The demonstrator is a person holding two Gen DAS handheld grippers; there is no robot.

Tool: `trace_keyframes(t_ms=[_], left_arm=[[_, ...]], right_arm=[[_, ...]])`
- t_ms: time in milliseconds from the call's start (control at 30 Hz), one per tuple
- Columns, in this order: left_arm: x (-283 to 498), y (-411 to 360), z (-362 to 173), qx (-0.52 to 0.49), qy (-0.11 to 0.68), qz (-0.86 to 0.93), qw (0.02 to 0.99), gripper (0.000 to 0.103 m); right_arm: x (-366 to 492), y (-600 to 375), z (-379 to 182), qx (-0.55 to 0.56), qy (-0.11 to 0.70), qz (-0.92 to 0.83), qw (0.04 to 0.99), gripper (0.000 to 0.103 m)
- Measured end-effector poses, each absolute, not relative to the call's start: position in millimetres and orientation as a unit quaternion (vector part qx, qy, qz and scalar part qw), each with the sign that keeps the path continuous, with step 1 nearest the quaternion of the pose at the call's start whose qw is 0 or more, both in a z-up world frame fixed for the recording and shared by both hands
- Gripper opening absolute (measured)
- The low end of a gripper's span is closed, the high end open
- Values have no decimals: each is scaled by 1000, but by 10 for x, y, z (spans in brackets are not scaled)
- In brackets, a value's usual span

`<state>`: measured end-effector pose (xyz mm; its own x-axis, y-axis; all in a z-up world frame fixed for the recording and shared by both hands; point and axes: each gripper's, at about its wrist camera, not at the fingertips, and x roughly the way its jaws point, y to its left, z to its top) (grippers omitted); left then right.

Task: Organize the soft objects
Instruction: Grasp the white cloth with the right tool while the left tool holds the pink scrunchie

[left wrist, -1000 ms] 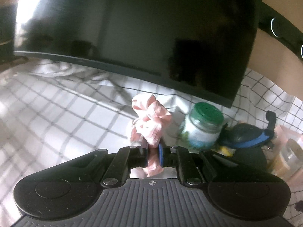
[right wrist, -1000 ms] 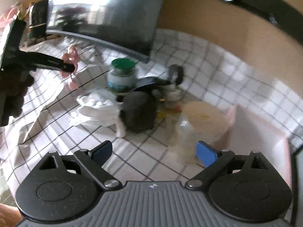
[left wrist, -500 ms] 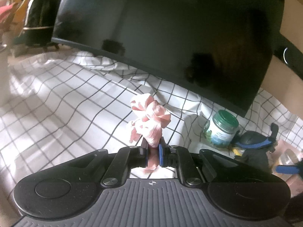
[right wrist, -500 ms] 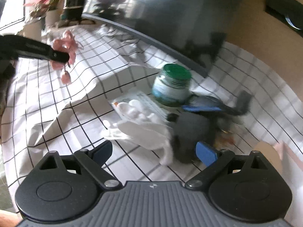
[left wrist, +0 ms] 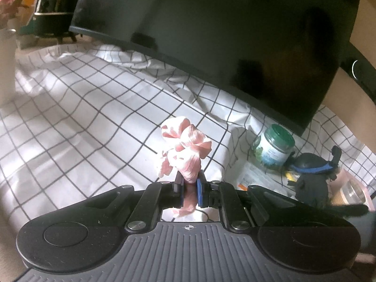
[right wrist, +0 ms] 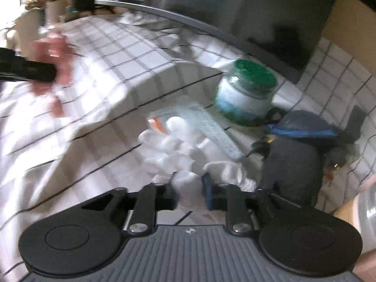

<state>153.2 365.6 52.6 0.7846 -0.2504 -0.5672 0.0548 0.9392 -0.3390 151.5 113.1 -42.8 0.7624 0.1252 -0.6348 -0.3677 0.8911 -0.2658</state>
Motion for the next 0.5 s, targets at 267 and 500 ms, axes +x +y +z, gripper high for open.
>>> trace_keyframes(t_ms=[267,500], left_arm=[[1661,3393,605,-148,312,-115,931,12],[1867,3110,1220,-102,254,-144,951,12]], right_arm=[[1076,1057,-177,-183,318,193,910,13],[1190,669,777,-93,252,174,947,13]])
